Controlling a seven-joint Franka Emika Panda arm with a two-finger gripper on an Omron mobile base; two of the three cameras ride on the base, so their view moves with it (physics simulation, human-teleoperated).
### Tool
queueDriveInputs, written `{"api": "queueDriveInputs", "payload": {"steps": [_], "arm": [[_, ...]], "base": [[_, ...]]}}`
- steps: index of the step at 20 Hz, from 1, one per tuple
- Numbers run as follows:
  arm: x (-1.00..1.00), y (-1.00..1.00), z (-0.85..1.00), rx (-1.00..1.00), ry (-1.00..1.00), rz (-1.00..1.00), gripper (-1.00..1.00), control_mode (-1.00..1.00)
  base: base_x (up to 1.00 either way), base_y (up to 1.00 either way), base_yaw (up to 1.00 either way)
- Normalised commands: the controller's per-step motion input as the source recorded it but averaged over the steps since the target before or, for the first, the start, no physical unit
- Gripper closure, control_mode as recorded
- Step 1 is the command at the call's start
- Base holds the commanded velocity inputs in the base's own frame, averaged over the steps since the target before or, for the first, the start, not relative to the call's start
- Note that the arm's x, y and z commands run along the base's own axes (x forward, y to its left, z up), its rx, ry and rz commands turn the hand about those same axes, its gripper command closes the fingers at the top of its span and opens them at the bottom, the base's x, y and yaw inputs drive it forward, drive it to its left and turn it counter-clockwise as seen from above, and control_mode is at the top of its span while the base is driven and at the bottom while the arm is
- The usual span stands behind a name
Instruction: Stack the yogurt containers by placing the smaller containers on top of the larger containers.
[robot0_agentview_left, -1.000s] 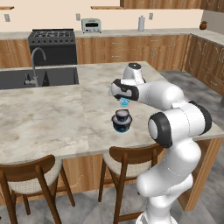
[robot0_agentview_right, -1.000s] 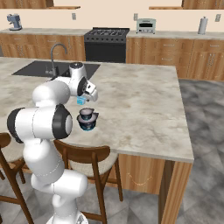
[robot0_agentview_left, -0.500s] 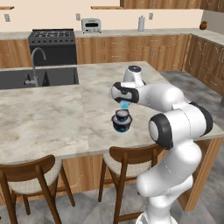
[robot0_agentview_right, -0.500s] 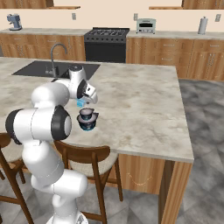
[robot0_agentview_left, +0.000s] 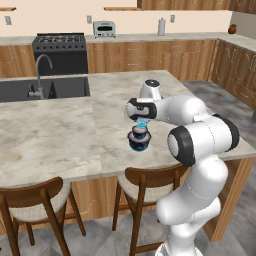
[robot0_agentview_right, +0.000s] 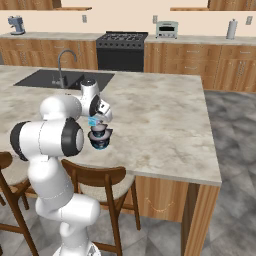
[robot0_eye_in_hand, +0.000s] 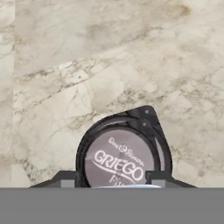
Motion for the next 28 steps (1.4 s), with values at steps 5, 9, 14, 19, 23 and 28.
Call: {"api": "queueDriveInputs", "payload": {"steps": [5, 9, 14, 19, 23, 28], "arm": [[0.26, -0.04, -0.15, 0.00, 0.00, 0.00, 1.00, -1.00], [0.08, -0.03, -0.05, 0.00, 0.01, 0.00, 1.00, -1.00], [0.00, 0.00, -0.04, 0.00, 0.00, 0.00, 1.00, -1.00], [0.02, 0.00, -0.16, 0.00, 0.00, 0.00, 1.00, -1.00], [0.08, 0.00, -0.10, 0.00, 0.00, 0.00, 1.00, -1.00], [0.09, -0.02, -0.07, 0.00, 0.00, 0.00, 1.00, -1.00]], "base": [[0.00, 0.00, 0.00], [0.00, 0.00, 0.00], [0.00, 0.00, 0.00], [0.00, 0.00, 0.00], [0.00, 0.00, 0.00], [0.00, 0.00, 0.00]]}}
